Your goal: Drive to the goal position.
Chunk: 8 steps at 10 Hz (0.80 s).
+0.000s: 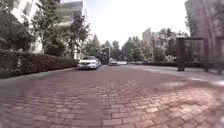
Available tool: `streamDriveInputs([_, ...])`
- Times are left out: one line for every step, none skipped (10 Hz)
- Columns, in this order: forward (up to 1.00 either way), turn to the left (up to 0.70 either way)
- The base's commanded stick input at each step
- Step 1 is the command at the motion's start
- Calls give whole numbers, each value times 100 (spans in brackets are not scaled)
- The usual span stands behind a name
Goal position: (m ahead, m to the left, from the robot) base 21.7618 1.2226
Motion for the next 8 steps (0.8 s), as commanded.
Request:
streamDriveInputs([70,0])
streamDriveInputs([70,0])
streamDriveInputs([70,0])
streamDriveInputs([70,0])
streamDriveInputs([70,0])
streamDriveInputs([70,0])
streamDriveInputs([70,0])
streamDriveInputs([70,0])
